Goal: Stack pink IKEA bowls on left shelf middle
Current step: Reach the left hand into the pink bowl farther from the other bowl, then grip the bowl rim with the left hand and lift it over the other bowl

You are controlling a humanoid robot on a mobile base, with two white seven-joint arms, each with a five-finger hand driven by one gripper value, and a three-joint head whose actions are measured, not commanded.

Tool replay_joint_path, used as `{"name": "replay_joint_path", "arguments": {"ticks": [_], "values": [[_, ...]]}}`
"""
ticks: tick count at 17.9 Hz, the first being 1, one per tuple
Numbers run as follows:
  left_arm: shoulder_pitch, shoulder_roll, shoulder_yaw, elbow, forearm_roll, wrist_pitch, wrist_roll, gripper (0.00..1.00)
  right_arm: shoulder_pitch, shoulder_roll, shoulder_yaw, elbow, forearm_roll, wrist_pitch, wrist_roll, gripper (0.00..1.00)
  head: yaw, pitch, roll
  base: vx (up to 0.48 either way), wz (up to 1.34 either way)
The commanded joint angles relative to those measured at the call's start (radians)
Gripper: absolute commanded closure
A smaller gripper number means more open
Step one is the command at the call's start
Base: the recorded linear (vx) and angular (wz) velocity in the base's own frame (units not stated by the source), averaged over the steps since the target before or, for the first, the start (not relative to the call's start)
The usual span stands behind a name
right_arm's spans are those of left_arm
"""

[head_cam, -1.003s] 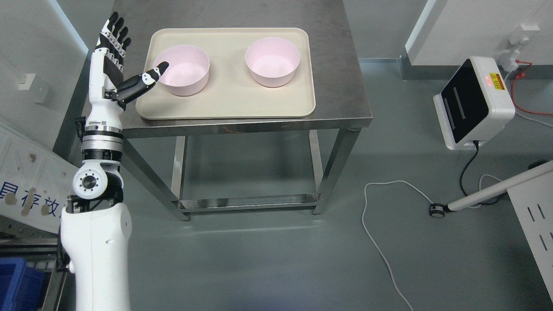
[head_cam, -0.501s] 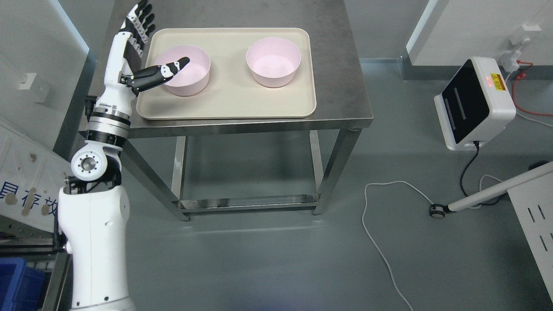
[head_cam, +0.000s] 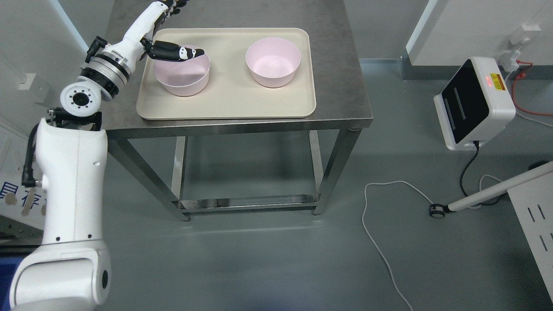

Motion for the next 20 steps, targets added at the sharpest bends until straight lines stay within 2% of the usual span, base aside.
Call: {"name": "replay_joint_path", "arguments": {"ticks": [1,5,9,13,20], "values": [[-0.067,0.097,-0.083,0.223,-0.097,0.006,-0.056,0.14,0.0,-0.017,-0.009,0.0,0.008,0.0,0.001,0.0,0.0,0.0,0.0,0.0,0.0],[-0.077,0.084,-0.093,0.245,-0.097,0.006,-0.053,0.27,0.0,-0.017,-0.009,0.0,0.008,0.0,0.001,0.0,0.0,0.0,0.0,0.0,0.0],[-0.104,0.079,-0.142,0.263,-0.097,0.005,-0.05,0.34,0.0,-0.017,-0.011,0.0,0.008,0.0,0.001,0.0,0.0,0.0,0.0,0.0,0.0],[-0.117,0.061,-0.163,0.263,-0.103,-0.003,-0.049,0.46,0.0,-0.017,-0.009,0.0,0.008,0.0,0.001,0.0,0.0,0.0,0.0,0.0,0.0],[-0.141,0.033,-0.223,0.269,-0.193,-0.018,-0.046,0.6,0.0,-0.017,-0.009,0.0,0.008,0.0,0.001,0.0,0.0,0.0,0.0,0.0,0.0]]}}
